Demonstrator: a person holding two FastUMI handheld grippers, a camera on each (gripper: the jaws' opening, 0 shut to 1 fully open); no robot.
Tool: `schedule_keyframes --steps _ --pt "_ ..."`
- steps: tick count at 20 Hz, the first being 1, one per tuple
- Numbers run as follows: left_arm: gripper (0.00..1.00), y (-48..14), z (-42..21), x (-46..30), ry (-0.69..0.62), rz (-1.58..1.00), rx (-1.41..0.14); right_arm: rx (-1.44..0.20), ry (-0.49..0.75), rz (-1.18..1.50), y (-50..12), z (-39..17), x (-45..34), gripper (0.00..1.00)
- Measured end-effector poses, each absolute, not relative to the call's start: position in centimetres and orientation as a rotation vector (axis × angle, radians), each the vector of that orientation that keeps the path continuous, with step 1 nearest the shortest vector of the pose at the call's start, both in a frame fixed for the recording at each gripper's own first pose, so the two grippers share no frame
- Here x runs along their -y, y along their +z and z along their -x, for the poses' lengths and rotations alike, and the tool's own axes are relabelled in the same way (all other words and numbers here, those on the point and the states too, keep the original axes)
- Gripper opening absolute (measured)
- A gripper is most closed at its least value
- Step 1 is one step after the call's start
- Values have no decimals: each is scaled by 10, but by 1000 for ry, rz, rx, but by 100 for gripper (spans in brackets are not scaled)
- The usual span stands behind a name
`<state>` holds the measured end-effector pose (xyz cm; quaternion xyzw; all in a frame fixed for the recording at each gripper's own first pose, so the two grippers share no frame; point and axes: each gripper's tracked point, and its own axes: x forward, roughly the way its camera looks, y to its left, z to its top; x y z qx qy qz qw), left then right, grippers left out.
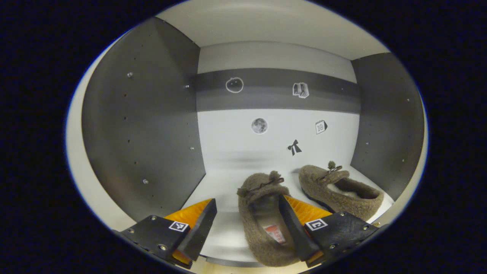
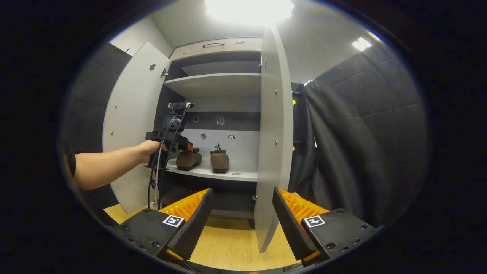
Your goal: Grab one shoe with the right hand and put it into the shoe cabinet, grab the other shoe with the left hand and put it into the shoe cabinet; then close the right door with the right hand and the left door with the left hand.
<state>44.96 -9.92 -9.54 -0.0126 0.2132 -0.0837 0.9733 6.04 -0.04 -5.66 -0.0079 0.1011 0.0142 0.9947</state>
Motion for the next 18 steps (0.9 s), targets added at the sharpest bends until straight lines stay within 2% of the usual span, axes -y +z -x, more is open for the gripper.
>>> schedule_keyframes --steps 1,2,4,5,9,18 --pt "100 -85 -442 97 -173 34 -412 -197 36 15 -55 -60 -4 98" --pt "95 -74 -433 93 -172 40 -389 -189 44 16 -51 -60 -7 98" --pt "95 -47 -416 85 -170 42 -332 -172 53 19 -46 -58 -13 98" --pt "100 -34 -405 82 -172 42 -309 -168 55 18 -44 -57 -15 98" --pt "100 7 -360 67 -182 56 -240 -165 53 -2 -38 -54 -19 98" --pt "100 51 -257 12 -160 66 -150 -97 69 9 -6 -57 -26 98"
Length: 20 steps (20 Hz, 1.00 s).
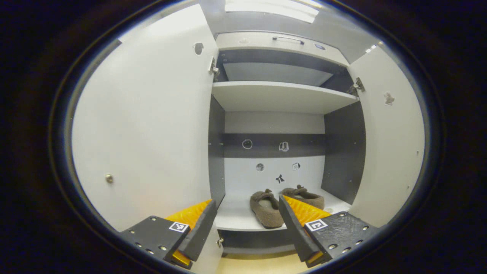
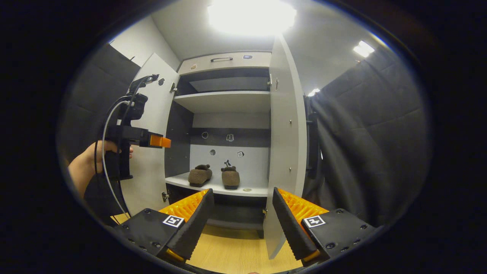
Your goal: Grab one shoe with the right hand and put it into the shoe cabinet, grab the other shoe with the left hand and put it into the shoe cabinet; then close the right door with the right hand and the left door with the left hand.
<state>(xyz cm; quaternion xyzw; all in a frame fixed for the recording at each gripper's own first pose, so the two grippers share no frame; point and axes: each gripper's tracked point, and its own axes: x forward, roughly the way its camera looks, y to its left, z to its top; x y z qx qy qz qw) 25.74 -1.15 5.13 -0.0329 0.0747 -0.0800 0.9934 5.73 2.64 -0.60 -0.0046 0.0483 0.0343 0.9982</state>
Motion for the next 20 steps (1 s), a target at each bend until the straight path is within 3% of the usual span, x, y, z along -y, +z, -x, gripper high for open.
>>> schedule_keyframes --steps 4,5,6,15,16,20 --pt "100 56 -219 -7 -159 73 -136 -78 82 17 3 -63 -31 97" --pt "94 55 -211 -12 -156 75 -136 -72 85 11 6 -65 -33 98" --pt "100 53 -202 -16 -155 76 -136 -68 90 5 9 -66 -35 97" --pt "100 22 -130 -36 -153 53 -151 -29 113 7 27 -62 -42 97" --pt "95 18 -122 -40 -148 48 -156 -28 117 5 27 -61 -44 97" --pt "95 13 -99 -50 -144 40 -154 -22 127 -7 31 -55 -45 97"
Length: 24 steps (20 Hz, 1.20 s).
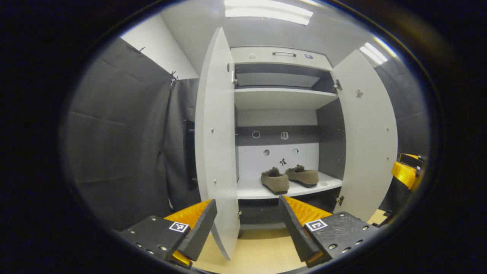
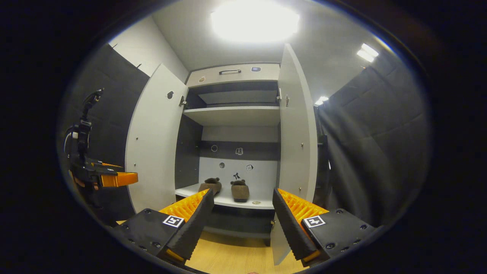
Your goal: Grab one shoe with the right hand and put it into the shoe cabinet, grab the other shoe with the left hand and put it into the shoe cabinet; then close the right door with the right hand and the left door with the left hand.
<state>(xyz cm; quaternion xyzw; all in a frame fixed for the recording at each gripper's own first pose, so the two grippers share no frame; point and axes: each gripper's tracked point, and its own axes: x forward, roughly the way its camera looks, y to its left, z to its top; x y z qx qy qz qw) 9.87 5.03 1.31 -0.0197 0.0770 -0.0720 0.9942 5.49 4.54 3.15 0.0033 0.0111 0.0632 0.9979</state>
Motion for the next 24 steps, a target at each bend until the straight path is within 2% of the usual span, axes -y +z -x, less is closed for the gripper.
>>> schedule_keyframes --steps 2,3,12,17,24 --pt "95 15 -89 -58 -129 40 -152 -14 136 -12 35 -52 -47 98" --pt "100 17 -86 -60 -119 43 -150 -16 140 -10 34 -51 -47 97" --pt "100 17 -69 -72 -112 35 -144 -79 89 -22 31 -47 -4 98" --pt "100 10 -71 -69 -132 52 -151 -112 -18 -13 36 -51 46 97" --pt "100 -4 -73 -85 -107 40 -177 -96 -292 6 53 -72 138 98"
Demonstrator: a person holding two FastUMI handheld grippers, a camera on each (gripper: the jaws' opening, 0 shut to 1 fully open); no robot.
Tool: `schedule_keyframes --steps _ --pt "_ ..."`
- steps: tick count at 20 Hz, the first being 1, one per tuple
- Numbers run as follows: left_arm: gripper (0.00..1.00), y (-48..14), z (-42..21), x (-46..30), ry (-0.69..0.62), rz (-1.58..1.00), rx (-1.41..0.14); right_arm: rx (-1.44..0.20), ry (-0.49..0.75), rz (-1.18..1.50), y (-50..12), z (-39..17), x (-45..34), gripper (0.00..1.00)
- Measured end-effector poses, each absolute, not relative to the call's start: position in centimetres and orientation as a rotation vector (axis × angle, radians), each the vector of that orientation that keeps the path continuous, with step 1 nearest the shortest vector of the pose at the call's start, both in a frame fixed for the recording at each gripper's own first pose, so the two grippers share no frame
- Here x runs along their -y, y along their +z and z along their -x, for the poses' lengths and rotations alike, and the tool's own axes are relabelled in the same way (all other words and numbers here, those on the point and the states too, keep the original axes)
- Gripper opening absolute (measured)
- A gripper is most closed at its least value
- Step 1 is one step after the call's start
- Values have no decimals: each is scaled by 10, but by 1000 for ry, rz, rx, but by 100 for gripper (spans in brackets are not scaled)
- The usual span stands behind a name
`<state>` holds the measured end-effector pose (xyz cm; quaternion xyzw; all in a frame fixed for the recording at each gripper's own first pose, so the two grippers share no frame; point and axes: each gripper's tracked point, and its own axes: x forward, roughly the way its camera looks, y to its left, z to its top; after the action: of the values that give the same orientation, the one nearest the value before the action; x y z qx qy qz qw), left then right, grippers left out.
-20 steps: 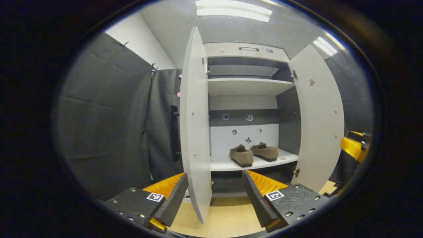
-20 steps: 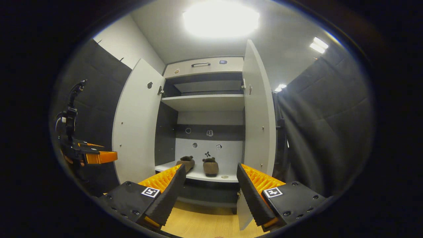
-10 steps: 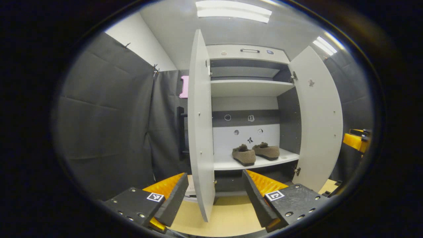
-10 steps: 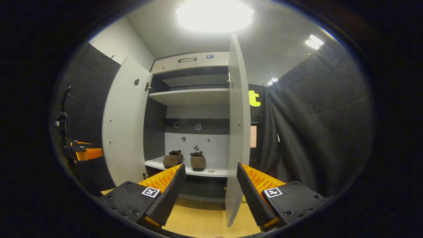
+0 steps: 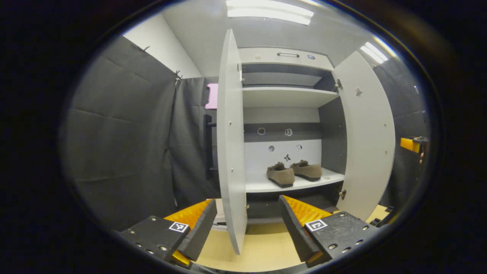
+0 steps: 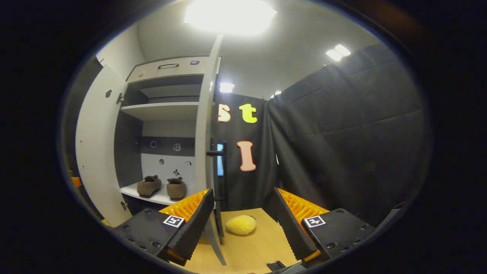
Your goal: Grab one shoe with the right hand and put it into the shoe cabinet, grab the other shoe with the left hand and put it into the shoe cabinet; then close the right door with the right hand and the left door with the left hand.
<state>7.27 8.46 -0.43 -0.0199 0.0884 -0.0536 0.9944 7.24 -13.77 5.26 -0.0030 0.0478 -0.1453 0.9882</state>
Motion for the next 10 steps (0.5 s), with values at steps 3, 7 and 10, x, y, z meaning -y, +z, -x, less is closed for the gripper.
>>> schedule_keyframes --steps 3,7,10 --pt "100 -9 -68 -101 -70 58 -192 -62 -395 18 57 -84 165 97" --pt "95 -7 -64 -124 -24 45 -188 -71 -454 6 53 -105 178 97" --pt "95 -6 -60 -136 -4 54 -184 -96 -438 25 44 -120 173 97"
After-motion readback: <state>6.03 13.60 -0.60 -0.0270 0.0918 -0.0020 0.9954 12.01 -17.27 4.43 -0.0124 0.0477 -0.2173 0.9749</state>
